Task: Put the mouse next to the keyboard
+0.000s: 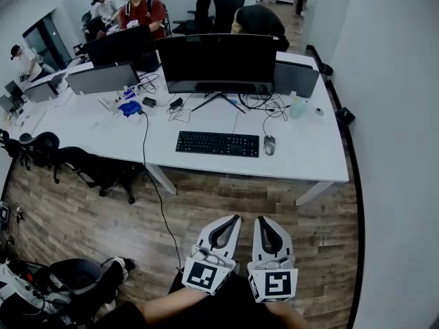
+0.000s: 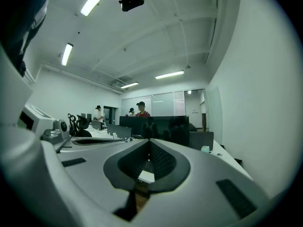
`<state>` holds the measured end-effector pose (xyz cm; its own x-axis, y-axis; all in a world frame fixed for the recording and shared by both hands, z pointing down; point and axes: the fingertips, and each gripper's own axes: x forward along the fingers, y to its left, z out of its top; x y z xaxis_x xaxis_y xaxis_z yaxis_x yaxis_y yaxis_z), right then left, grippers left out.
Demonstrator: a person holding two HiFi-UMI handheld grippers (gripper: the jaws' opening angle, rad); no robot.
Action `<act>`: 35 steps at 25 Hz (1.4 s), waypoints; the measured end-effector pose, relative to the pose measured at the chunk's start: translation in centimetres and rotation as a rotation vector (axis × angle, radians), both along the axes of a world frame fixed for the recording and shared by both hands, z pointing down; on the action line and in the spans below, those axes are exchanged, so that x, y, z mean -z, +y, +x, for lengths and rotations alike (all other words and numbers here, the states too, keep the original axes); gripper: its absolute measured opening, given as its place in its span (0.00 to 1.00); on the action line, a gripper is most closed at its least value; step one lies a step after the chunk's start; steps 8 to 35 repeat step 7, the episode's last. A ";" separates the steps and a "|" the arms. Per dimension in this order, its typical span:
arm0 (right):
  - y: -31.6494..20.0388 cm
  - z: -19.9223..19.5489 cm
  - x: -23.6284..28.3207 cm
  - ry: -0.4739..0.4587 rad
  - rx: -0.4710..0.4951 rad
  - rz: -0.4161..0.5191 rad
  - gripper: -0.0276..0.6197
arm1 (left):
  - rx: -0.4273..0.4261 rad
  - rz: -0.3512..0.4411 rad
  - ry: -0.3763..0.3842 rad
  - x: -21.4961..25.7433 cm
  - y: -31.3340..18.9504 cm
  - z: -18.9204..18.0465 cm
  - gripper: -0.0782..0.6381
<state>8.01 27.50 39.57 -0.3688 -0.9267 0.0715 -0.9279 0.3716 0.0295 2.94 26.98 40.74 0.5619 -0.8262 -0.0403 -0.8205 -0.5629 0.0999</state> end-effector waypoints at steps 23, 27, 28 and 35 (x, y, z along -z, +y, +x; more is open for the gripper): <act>0.4 -0.2 -0.3 0.008 0.008 0.006 0.07 | -0.017 0.039 0.019 0.6 0.0 0.7 0.12; 0.4 -0.2 -0.3 0.008 0.008 0.006 0.07 | -0.017 0.039 0.019 0.6 0.0 0.7 0.12; 0.4 -0.2 -0.3 0.008 0.008 0.006 0.07 | -0.017 0.039 0.019 0.6 0.0 0.7 0.12; 0.4 -0.2 -0.3 0.008 0.008 0.006 0.07 | -0.017 0.039 0.019 0.6 0.0 0.7 0.12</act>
